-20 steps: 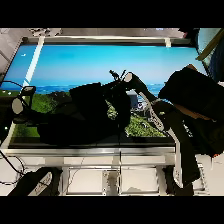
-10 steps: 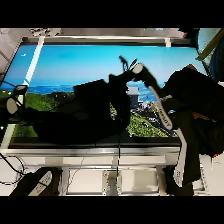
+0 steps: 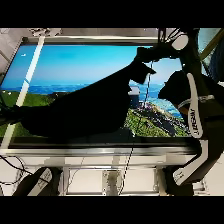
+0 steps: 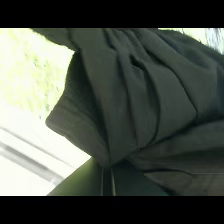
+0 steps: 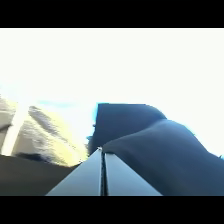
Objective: Fold the clothes and pants, and hang the long-sleeved shirts on hangers.
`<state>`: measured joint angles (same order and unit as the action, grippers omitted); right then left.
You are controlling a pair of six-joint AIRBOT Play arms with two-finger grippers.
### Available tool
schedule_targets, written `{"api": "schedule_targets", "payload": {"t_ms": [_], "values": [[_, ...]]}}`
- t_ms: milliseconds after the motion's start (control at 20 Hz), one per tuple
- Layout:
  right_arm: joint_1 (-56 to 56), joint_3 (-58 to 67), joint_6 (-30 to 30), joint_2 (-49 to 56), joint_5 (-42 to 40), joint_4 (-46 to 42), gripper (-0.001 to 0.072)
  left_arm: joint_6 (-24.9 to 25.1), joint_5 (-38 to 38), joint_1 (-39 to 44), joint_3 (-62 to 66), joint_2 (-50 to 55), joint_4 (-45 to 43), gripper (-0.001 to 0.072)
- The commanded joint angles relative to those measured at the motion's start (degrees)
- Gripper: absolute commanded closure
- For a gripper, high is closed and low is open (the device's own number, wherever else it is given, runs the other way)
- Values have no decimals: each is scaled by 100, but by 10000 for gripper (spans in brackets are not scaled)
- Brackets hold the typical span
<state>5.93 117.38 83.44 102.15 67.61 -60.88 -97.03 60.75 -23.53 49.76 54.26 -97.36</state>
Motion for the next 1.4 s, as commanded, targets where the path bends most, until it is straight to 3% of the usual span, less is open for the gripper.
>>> {"api": "schedule_targets", "payload": {"t_ms": [0,300,500,550,600,650,700,750,900,1050,1150,1350], "values": [[-59,-323,348,-160,-114,-621,708,-678,-1019,-289,7,341,57,694],[140,-424,616,444,-2197,-348,708,-802,-2721,-203,470,1108,920,693],[424,-413,1023,990,-3279,-323,707,-1095,-2916,-173,730,1556,966,683],[450,-413,1043,1086,-3283,-323,704,-1043,-2820,-127,730,1572,1010,467],[450,-413,1040,1113,-3169,-341,631,-922,-2660,-72,745,1550,1003,60],[376,-385,1040,1106,-2918,-365,448,-693,-2465,-72,761,1495,1001,10],[258,-254,1038,1104,-2422,-382,266,-450,-2221,-94,782,1397,968,7],[90,-57,1023,1093,-1694,-433,218,-348,-1980,-157,785,1263,793,7],[-470,11,693,741,289,-682,220,-343,-793,-490,763,758,-24,8],[-667,-627,-48,297,2118,-721,222,-103,358,-970,455,575,-160,10],[-588,-1469,-74,28,2044,-514,220,33,503,-1137,-42,573,-15,10],[-153,-2553,-68,146,695,938,220,195,-389,-1143,-525,728,1080,10]]}}
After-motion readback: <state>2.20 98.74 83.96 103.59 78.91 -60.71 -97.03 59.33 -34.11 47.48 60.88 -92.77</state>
